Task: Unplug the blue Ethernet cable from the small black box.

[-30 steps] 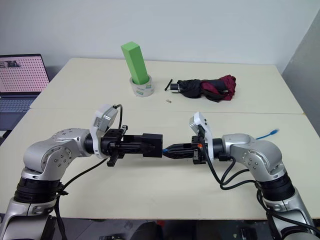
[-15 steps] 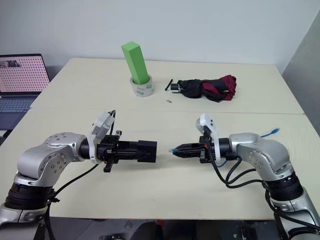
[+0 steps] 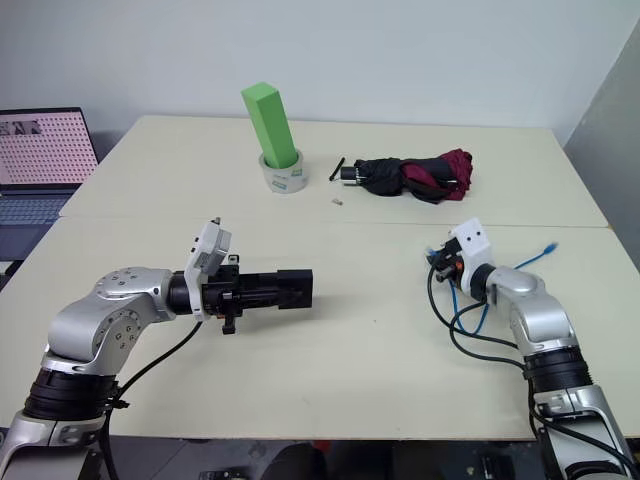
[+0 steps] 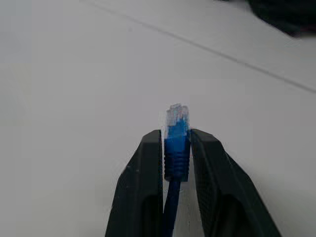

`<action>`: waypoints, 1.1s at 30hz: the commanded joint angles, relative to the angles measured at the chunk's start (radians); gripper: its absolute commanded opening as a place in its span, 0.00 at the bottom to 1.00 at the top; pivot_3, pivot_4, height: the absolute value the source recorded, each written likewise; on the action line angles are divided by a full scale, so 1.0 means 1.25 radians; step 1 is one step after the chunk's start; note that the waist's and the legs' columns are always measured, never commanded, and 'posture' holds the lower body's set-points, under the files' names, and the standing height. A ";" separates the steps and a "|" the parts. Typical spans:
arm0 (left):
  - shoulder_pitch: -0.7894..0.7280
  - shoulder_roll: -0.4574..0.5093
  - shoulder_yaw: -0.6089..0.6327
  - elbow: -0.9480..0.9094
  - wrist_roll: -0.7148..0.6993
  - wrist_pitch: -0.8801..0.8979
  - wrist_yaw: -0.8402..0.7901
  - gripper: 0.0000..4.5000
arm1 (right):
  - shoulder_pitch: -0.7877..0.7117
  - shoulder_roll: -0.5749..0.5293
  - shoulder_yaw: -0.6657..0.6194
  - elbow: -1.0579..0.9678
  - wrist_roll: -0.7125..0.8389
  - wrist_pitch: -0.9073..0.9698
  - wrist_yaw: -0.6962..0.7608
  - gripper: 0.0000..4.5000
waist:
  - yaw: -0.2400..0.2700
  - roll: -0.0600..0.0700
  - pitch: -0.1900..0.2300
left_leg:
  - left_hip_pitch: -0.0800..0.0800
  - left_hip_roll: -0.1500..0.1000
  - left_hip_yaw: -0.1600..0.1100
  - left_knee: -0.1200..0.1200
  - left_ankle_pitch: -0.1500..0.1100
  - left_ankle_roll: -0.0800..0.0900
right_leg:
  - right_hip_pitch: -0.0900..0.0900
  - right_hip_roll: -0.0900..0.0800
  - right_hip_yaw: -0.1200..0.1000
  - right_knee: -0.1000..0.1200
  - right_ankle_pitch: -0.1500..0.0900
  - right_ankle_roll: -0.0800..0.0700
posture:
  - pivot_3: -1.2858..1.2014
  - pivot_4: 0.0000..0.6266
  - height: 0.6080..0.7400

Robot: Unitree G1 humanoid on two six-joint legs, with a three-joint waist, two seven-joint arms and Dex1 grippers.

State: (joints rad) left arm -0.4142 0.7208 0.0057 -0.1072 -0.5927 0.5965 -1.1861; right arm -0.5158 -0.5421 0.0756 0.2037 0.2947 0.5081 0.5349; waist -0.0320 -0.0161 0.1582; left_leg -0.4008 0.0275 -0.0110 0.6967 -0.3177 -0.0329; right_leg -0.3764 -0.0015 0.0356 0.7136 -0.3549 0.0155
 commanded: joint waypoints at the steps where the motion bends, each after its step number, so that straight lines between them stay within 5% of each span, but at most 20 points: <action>1: 0.000 -0.012 0.017 -0.007 0.015 -0.034 0.028 0.17 | 0.003 0.023 -0.047 -0.031 0.009 0.006 -0.018 0.34 | 0.000 0.000 0.000 | 0.000 0.000 0.000 0.000 0.000 0.000 | 0.000 0.000 0.000 0.000 0.000 0.000 | 0.52 0.24 1.00; 12: 0.027 -0.074 0.073 0.030 0.102 -0.131 0.218 0.17 | 0.028 -0.065 -0.034 -0.220 0.023 0.037 0.107 0.89 | 0.002 0.000 0.000 | 0.000 0.000 0.000 0.000 0.000 0.000 | 0.000 0.000 0.000 0.000 0.000 0.000 | 0.52 0.24 1.00; 17: 0.038 -0.124 0.116 0.102 0.200 -0.264 0.375 0.17 | 0.043 -0.089 -0.007 -0.382 0.102 0.081 0.219 0.90 | 0.002 0.000 0.000 | 0.000 0.000 0.000 0.000 0.000 0.000 | 0.000 0.000 0.000 0.000 0.000 0.000 | 0.52 0.24 1.00; 23: 0.033 -0.195 0.158 0.209 0.271 -0.390 0.534 0.17 | -0.001 -0.033 0.038 -0.472 0.150 0.150 0.217 0.90 | 0.002 -0.001 0.000 | 0.000 0.000 -0.001 0.000 0.000 0.000 | 0.001 0.000 -0.001 0.000 0.000 0.000 | 0.52 0.24 1.00; 33: 0.026 -0.267 0.190 0.390 0.284 -0.509 0.619 0.17 | -0.039 0.002 0.079 -0.477 0.136 0.170 0.211 0.90 | 0.003 -0.001 -0.001 | 0.000 0.000 -0.001 0.001 0.000 0.000 | 0.001 -0.001 -0.002 0.000 0.000 0.000 | 0.52 0.24 1.00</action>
State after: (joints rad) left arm -0.3735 0.3823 0.2128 0.3761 -0.2396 0.0002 -0.4271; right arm -0.5406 -0.5422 0.1830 -0.3578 0.4549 0.7145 0.8042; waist -0.0287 -0.0180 0.1572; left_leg -0.4009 0.0270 -0.0125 0.6974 -0.3177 -0.0329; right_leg -0.3757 -0.0027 0.0336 0.7134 -0.3549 0.0155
